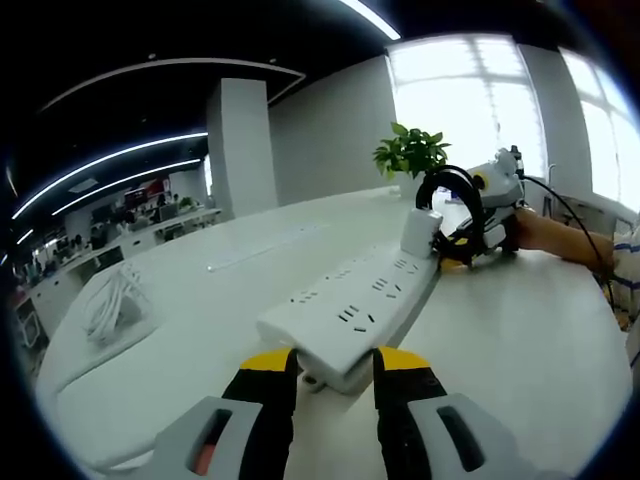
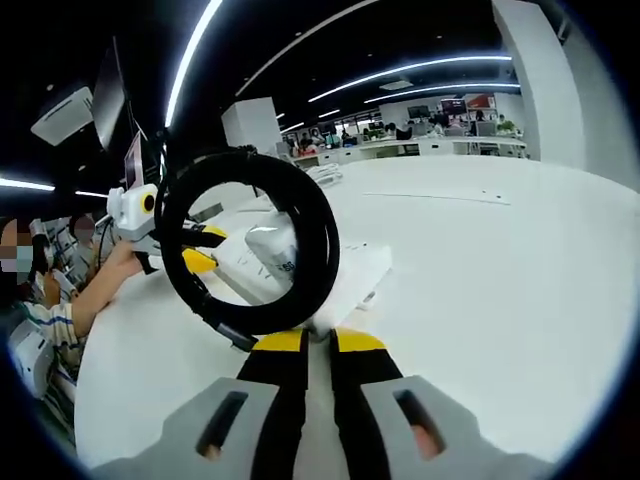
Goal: Straighten the power strip on the desk, plug the charger into it
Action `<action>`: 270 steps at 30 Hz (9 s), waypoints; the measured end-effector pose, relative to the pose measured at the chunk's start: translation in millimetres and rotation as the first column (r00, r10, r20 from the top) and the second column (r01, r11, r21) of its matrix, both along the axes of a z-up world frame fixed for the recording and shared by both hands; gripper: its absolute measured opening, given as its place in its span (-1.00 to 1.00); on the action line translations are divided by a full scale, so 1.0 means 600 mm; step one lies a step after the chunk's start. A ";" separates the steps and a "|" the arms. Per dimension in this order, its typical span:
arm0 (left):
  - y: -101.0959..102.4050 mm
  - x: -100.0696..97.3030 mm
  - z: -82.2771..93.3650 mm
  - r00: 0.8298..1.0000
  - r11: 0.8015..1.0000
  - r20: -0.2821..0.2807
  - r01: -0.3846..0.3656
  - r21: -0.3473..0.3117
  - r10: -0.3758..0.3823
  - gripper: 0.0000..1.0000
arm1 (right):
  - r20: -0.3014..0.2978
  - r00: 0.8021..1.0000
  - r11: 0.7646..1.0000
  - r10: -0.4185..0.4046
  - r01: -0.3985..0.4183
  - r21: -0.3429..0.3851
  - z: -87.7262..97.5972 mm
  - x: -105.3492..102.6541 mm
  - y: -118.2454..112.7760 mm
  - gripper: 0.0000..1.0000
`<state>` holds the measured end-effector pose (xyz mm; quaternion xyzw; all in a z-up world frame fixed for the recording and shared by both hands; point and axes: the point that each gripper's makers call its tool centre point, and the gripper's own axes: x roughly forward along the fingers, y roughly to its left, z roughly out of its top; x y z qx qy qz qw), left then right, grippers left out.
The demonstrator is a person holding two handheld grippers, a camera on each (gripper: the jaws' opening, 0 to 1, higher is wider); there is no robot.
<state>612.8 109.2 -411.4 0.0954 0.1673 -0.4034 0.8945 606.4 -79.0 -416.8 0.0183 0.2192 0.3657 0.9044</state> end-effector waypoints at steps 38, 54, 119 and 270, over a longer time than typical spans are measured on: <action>0.010 0.017 -0.001 0.999 0.999 0.013 -0.036 -0.027 0.036 -0.41 | 0.002 1.000 1.000 -0.025 0.025 0.019 -0.003 0.019 0.012 -0.87; 0.011 0.028 0.000 0.998 0.998 0.022 -0.056 -0.032 0.057 -0.41 | -0.007 0.999 0.999 -0.037 0.038 0.031 -0.002 0.037 0.009 -0.88; 0.015 0.057 0.001 0.992 0.993 0.053 -0.110 -0.046 0.112 -0.49 | 0.025 0.999 0.999 -0.029 0.029 0.031 0.003 0.059 0.025 -0.99; 0.040 -0.104 0.070 0.967 0.969 0.088 -0.234 -0.082 0.241 -0.45 | 0.161 0.973 0.985 -0.164 0.171 -0.035 0.078 -0.125 -0.013 -0.71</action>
